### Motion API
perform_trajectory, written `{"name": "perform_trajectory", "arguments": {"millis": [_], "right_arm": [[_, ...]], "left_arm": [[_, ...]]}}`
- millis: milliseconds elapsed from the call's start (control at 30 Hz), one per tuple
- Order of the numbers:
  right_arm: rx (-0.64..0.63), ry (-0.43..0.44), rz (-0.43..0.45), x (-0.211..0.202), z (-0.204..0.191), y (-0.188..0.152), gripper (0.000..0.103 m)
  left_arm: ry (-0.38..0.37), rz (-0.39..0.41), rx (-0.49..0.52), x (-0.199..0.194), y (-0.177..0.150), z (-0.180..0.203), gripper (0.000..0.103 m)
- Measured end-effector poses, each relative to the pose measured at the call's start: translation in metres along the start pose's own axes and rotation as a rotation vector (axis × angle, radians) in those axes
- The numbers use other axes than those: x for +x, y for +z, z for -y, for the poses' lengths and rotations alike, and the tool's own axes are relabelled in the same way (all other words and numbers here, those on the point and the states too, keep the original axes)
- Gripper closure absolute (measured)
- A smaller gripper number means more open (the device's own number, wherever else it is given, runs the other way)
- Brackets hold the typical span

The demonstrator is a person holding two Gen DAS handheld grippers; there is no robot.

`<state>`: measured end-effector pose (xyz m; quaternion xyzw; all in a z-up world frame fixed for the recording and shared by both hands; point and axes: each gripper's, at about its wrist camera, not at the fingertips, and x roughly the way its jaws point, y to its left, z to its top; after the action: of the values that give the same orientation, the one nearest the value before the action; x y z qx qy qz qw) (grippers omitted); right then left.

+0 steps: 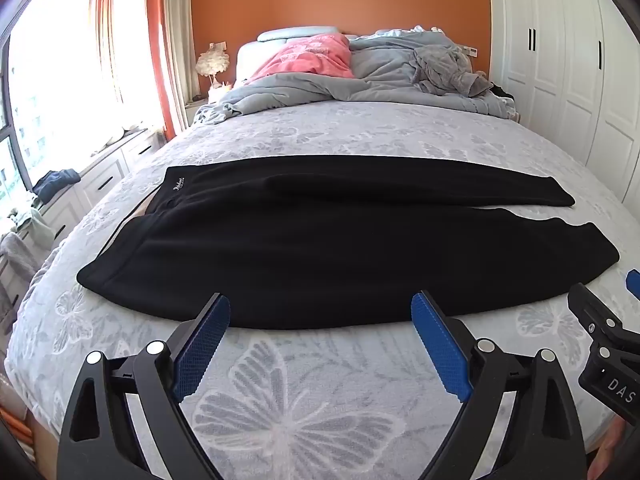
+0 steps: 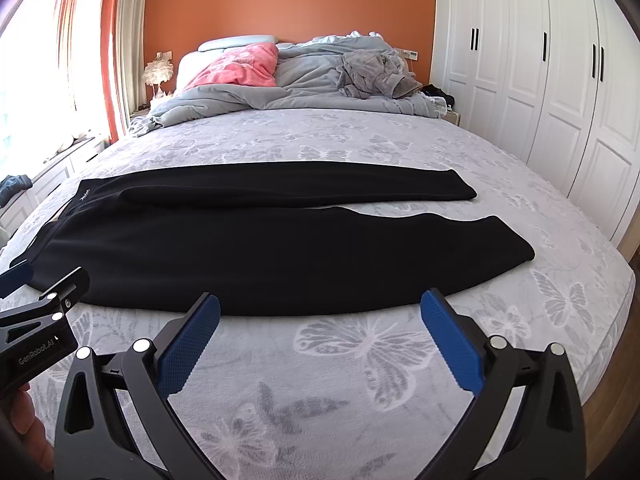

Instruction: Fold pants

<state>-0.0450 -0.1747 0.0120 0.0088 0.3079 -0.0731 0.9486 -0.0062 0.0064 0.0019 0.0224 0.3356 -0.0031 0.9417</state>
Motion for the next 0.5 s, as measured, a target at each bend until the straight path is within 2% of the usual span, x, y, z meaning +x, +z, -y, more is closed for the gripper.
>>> {"name": "perform_trajectory", "arguments": {"millis": [500], "right_arm": [[-0.001, 0.002, 0.001, -0.0011, 0.0, -0.0003, 0.005]], "left_arm": [[0.002, 0.001, 0.0, -0.001, -0.0001, -0.0004, 0.013]]}}
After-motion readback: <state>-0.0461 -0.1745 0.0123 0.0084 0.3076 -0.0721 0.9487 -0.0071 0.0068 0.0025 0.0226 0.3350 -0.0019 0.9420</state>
